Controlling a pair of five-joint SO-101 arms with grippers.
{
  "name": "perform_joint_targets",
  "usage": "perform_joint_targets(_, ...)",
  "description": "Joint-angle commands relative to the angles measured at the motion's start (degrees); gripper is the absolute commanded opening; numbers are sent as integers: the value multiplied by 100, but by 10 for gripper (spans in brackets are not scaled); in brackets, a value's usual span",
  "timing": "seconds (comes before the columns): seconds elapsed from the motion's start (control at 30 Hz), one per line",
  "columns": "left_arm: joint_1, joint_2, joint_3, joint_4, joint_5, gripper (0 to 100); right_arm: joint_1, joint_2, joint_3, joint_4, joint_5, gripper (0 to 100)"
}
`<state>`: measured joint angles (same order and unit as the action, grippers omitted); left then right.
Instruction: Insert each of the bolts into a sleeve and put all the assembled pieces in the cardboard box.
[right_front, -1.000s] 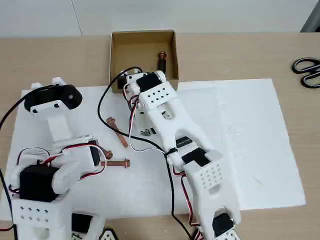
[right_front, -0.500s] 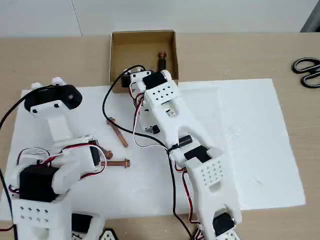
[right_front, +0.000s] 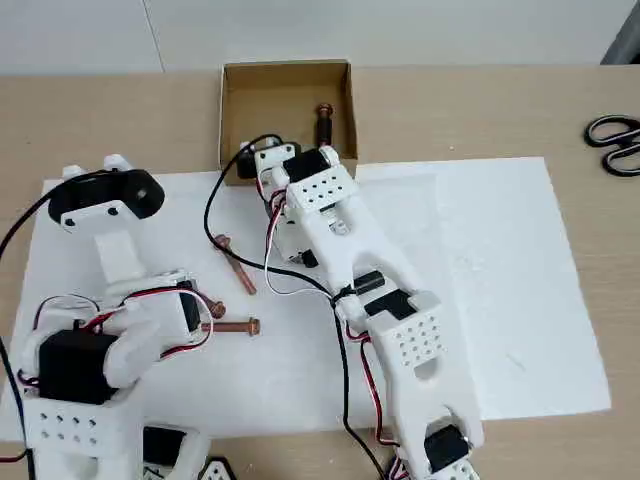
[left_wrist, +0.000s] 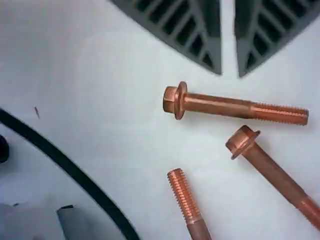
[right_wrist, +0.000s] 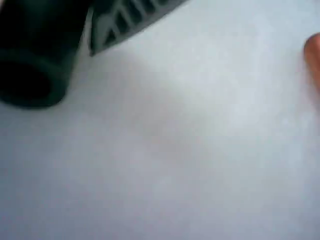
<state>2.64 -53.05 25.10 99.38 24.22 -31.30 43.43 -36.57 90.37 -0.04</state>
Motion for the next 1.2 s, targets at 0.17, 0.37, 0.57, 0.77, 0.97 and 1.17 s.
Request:
perform_joint_targets(0.17, -18, -62, -22, 18, 53, 6, 31, 48, -44, -66, 44, 165)
perform_joint_targets(0.37, -18, -35, -13, 18, 53, 6, 31, 180, -53, -66, 18, 133)
perform_joint_targets(0.57, -18, -35, -13, 18, 53, 6, 66, 180, -53, -4, -422, 28)
perform_joint_targets(0.77, -18, -35, -13, 18, 53, 6, 119, 127, -62, 92, -448, 2)
perform_joint_targets(0.97, -18, -35, -13, 18, 53, 6, 119, -796, -510, 848, -615, 2)
perform_joint_targets(1.17, 26, -26, -13, 9, 53, 6, 180, -2079, -316, 919, -897, 2)
